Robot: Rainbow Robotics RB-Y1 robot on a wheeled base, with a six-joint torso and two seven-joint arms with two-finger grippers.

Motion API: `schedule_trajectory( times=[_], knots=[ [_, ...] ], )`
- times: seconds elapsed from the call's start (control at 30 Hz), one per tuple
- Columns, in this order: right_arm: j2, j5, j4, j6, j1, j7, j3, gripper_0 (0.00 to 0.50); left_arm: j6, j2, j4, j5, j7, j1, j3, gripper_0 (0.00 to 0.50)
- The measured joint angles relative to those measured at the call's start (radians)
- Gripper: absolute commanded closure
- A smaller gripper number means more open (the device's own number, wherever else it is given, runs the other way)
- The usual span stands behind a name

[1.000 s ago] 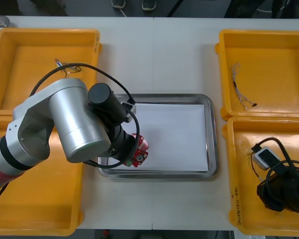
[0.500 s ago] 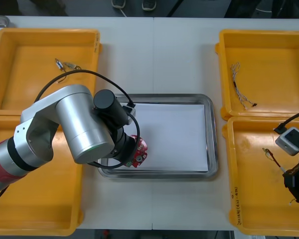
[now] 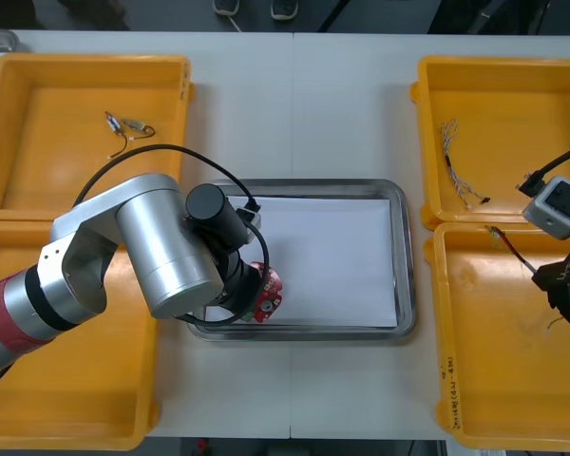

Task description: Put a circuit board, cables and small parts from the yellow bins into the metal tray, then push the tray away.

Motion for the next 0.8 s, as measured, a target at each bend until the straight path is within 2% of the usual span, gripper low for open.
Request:
schedule_trajectory(
  times=[0.07, 0.1, 0.13, 0.17, 0.2, 0.23, 0.47, 0.67, 0.8],
  knots=[
    [-0.01, -0.013, 0.0, 0.0, -0.01, 0.0, -0.003, 0.5, -0.001, 0.0, 0.0, 0.0, 0.0, 0.0, 0.0, 0.476],
    [-0.016, -0.021, 0.0, 0.0, -0.014, 0.0, -0.003, 0.5, -0.002, 0.0, 0.0, 0.0, 0.0, 0.0, 0.0, 0.349],
    [-0.023, -0.026, 0.001, 0.0, -0.019, 0.0, -0.003, 0.5, -0.003, 0.0, 0.0, 0.0, 0.0, 0.0, 0.0, 0.27],
    [-0.03, -0.03, 0.002, 0.0, -0.023, 0.0, -0.003, 0.5, -0.004, 0.0, 0.0, 0.0, 0.0, 0.0, 0.0, 0.149],
    [-0.037, -0.034, 0.004, 0.0, -0.029, 0.0, -0.003, 0.5, -0.004, 0.0, 0.0, 0.0, 0.0, 0.0, 0.0, 0.053],
    [-0.043, -0.04, 0.006, 0.0, -0.034, 0.0, -0.003, 0.5, -0.005, 0.0, 0.0, 0.0, 0.0, 0.0, 0.0, 0.0],
    [-0.091, -0.049, 0.03, 0.0, -0.11, 0.0, 0.037, 0.5, -0.013, 0.0, 0.0, 0.0, 0.0, 0.0, 0.0, 0.0],
    [-0.096, -0.049, 0.054, 0.0, -0.195, 0.0, 0.127, 0.5, -0.011, 0.0, -0.001, 0.0, 0.0, 0.0, 0.001, 0.0],
    [-0.097, -0.049, 0.085, 0.0, -0.275, 0.0, 0.213, 0.5, 0.039, 0.0, -0.024, 0.016, 0.001, -0.001, 0.028, 0.0]
  ],
)
